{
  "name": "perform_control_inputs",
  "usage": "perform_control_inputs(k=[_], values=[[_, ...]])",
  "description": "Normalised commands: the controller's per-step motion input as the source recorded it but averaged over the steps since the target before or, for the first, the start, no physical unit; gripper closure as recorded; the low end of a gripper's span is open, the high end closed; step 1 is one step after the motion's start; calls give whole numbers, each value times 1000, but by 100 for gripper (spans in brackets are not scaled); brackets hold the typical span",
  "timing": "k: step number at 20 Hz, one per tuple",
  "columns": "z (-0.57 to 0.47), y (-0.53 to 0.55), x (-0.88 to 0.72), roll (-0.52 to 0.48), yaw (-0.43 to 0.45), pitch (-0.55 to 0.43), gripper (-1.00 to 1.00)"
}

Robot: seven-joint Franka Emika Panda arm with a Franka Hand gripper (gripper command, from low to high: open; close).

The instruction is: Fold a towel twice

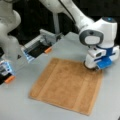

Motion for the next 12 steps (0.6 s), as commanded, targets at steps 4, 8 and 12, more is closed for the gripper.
perform_control_inputs(k=[4,8,12], values=[[-93,109,208,-226,-4,-34,100],[-57,36,177,-228,-1,-8,100],[42,8,126,-186,58,49,100]])
